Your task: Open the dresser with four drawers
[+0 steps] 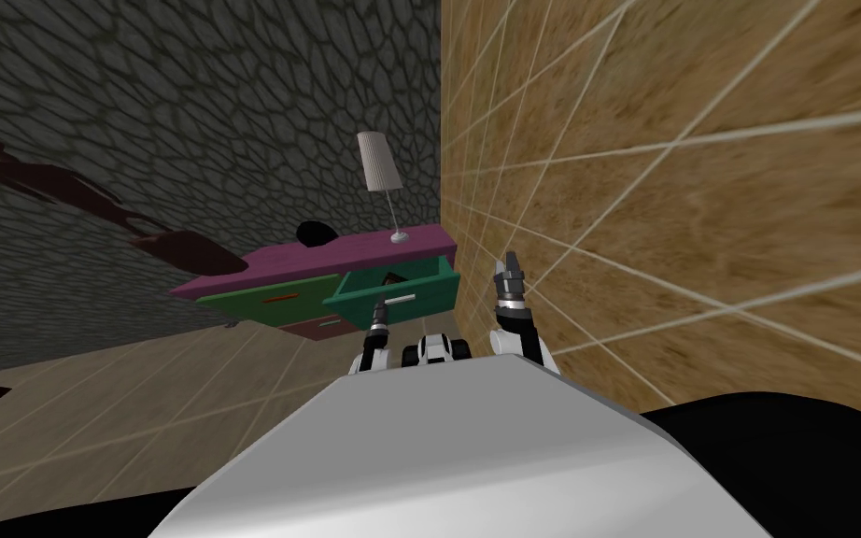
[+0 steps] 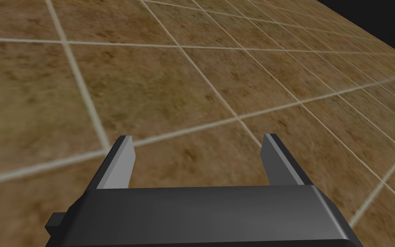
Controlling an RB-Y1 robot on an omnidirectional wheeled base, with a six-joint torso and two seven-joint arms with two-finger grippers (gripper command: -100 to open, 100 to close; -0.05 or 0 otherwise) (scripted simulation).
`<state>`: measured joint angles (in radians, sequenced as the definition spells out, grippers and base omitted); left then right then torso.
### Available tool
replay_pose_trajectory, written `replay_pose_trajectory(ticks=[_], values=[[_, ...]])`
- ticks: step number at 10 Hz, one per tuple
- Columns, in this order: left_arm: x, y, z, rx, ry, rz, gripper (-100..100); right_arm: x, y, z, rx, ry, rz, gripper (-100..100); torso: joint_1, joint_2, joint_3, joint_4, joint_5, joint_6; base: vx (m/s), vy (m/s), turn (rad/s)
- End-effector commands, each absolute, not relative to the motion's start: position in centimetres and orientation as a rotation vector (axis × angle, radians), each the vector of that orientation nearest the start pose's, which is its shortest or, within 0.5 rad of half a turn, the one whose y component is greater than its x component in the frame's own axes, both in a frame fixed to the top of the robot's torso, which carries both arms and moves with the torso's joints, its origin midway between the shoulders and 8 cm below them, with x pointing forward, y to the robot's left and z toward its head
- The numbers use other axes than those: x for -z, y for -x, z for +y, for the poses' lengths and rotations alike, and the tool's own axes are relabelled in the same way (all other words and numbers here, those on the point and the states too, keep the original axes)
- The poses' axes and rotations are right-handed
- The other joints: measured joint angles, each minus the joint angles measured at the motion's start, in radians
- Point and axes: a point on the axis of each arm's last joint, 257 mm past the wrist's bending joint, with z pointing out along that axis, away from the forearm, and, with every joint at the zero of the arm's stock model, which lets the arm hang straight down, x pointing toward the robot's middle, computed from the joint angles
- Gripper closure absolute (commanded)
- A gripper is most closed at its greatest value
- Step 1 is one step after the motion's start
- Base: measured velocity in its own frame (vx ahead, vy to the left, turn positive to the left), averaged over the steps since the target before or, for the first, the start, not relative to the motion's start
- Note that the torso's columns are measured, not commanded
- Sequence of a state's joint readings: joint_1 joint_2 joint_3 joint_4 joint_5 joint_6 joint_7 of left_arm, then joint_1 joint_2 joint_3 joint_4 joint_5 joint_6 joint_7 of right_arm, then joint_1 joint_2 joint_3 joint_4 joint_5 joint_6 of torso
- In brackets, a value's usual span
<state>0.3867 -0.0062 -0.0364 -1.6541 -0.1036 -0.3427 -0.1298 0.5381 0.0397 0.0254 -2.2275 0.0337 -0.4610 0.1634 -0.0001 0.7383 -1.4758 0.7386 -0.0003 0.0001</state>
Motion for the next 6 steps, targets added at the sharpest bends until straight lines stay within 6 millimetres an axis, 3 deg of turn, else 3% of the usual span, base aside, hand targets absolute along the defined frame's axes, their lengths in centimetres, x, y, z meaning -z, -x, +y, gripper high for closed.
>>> replay_pose_trajectory(ticks=[1, 3, 5, 6], values=[[25.8, -42.7, 25.5, 1.008, 1.030, 1.220, -100, 2.0, -35.7, -27.8, -1.114, -0.699, 0.733, 0, 0.000, 0.000, 0.000, 0.000, 0.000, 0.000, -0.021, 0.004, -0.012], [24.7, -42.9, 25.5, 1.006, 1.032, 1.217, -100, 2.0, -35.7, -27.8, -1.114, -0.699, 0.733, 0, -0.001, 0.002, 0.000, 0.002, -0.001, 0.000, -0.019, 0.001, -0.018], [25.5, -42.7, 25.5, 0.999, 1.045, 1.231, -100, 2.0, -35.7, -27.8, -1.114, -0.700, 0.733, 0, -0.003, 0.005, 0.002, 0.005, -0.003, -0.001, -0.004, 0.001, -0.003], [25.6, -42.6, 25.5, 0.997, 1.049, 1.234, 0, 2.0, -35.7, -27.8, -1.114, -0.700, 0.733, 0, -0.002, 0.005, 0.002, 0.004, -0.002, -0.001, 0.000, 0.000, 0.000]])
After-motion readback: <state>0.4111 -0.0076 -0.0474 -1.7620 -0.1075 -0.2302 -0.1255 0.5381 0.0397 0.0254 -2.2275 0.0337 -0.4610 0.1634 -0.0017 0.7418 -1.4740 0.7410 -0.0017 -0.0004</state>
